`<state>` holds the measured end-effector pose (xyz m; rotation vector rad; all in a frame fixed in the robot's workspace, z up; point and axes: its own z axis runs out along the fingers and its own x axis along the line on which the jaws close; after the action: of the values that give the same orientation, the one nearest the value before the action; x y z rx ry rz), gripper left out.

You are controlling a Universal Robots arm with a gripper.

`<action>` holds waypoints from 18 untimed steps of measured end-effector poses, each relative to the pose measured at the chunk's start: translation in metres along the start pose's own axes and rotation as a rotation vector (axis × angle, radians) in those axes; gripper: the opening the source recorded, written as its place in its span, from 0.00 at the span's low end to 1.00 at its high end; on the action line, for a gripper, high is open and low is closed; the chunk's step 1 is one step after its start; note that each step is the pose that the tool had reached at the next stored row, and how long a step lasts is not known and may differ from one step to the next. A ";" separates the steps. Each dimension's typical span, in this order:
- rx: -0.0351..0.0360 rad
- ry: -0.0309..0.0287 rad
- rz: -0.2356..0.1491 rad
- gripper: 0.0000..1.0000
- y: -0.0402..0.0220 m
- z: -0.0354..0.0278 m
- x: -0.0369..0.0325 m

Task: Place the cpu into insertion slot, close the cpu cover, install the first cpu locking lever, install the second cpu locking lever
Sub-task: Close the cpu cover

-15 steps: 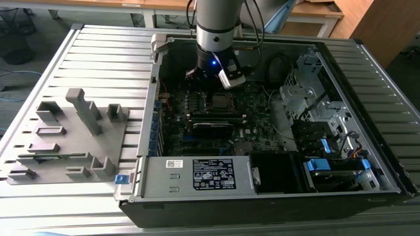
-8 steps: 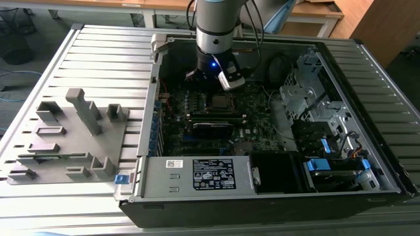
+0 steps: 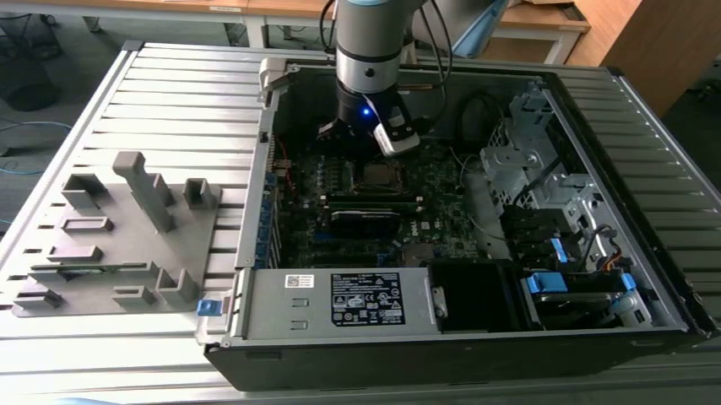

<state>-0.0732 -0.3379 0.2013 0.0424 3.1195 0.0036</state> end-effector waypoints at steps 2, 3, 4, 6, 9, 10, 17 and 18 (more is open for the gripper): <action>0.0002 -0.0002 0.000 0.11 -0.0001 0.0014 0.0002; 0.0003 -0.0003 0.000 0.11 -0.0001 0.0019 0.0002; 0.0005 -0.0002 0.000 0.11 -0.0001 0.0020 0.0003; 0.0006 -0.0001 0.000 0.11 -0.0001 0.0020 0.0002; 0.0004 -0.0003 0.000 0.11 -0.0001 0.0025 0.0003; 0.0008 -0.0001 0.000 0.11 -0.0001 0.0028 0.0003; 0.0004 -0.0003 0.000 0.11 -0.0001 0.0032 0.0003; 0.0004 -0.0003 0.000 0.11 -0.0001 0.0032 0.0003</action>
<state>-0.0734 -0.3380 0.1981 0.0426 3.1192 0.0030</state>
